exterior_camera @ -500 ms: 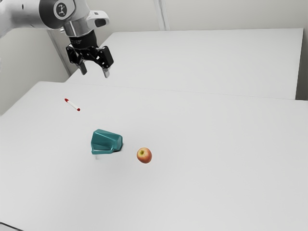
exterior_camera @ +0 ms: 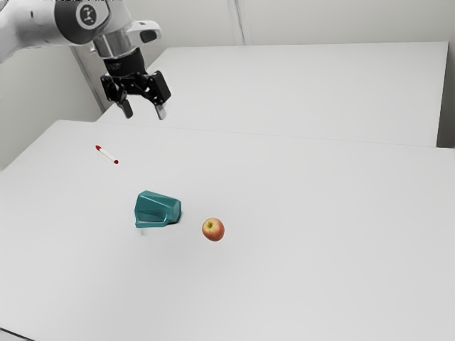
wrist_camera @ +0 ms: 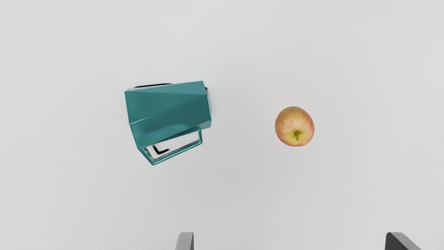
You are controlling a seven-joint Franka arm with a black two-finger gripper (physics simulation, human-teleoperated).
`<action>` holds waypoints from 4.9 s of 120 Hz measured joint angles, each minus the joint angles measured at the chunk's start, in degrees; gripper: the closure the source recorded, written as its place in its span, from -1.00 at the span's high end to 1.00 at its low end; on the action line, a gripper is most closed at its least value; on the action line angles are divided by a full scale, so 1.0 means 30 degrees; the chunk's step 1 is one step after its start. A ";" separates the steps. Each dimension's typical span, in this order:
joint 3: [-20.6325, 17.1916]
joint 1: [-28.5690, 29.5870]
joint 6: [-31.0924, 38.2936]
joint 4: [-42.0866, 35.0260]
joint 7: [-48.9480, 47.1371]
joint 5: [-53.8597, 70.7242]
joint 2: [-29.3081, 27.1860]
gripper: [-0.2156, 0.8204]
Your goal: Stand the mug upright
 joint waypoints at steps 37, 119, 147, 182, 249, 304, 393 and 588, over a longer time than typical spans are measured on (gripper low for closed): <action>-0.0011 0.2738 0.1279 -0.3892 0.0970 -0.3064 -0.0225 0.58; 0.0010 0.8664 0.5759 -0.7663 1.2623 -1.0453 0.3469 0.58; 0.0009 0.9249 0.5863 -0.7777 1.5729 -1.1828 0.4564 0.58; 0.0009 0.9311 0.5472 -0.7696 1.8226 -1.3172 0.5804 0.58; 0.0005 0.9560 0.4126 -0.7699 2.0670 -1.5224 0.7116 -0.27; -0.0170 0.9540 0.3650 -0.7589 2.1691 -1.5259 0.6858 -0.84; -0.2971 0.7387 0.7926 -0.9201 2.0491 -0.8244 0.2610 -0.93; -0.6946 0.7401 1.2619 -1.3185 0.8763 0.1151 0.0482 -0.94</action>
